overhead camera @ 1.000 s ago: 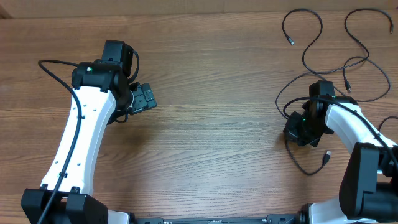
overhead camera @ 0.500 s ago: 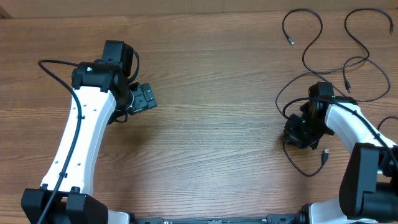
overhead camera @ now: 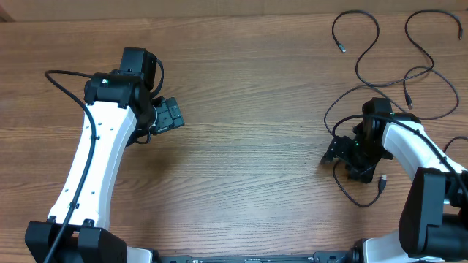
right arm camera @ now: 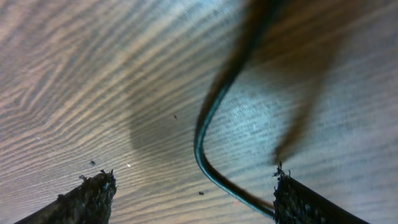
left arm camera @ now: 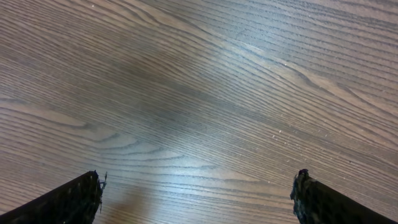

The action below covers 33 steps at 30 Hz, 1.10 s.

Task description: Untangle cables

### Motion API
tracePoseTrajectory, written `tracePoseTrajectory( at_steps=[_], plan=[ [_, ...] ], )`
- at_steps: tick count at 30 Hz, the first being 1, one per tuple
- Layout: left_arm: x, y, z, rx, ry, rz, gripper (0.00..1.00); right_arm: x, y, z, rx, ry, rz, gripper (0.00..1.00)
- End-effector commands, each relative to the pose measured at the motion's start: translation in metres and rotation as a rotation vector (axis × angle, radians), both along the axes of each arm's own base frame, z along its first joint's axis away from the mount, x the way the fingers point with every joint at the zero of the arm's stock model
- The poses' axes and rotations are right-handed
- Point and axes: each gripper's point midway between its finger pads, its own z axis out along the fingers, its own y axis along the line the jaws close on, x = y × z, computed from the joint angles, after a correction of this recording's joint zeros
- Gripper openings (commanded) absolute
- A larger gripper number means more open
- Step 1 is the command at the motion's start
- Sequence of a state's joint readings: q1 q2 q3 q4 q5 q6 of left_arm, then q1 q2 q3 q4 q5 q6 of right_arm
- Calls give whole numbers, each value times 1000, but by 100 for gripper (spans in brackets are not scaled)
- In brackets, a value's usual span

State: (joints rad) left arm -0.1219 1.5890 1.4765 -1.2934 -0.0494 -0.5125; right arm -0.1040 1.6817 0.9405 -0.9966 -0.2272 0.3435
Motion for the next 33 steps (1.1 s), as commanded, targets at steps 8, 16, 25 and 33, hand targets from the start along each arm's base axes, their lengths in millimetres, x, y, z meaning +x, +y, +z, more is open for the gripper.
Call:
tracePoseTrajectory(
  at_steps=[8,16,25,33],
  plan=[
    [3,3,3,15,-10,-13,100,-5,-12,2,-98,60,-221,86],
    [2,3,3,15,-7,-13,99,-1,-22,34,-156,-10,-329,90],
    [2,3,3,15,-9,-13,100,-24,-59,80,-347,-108,-556,100],
    [2,3,3,15,-7,-14,100,-47,-97,67,-380,-27,-731,100]
  ],
)
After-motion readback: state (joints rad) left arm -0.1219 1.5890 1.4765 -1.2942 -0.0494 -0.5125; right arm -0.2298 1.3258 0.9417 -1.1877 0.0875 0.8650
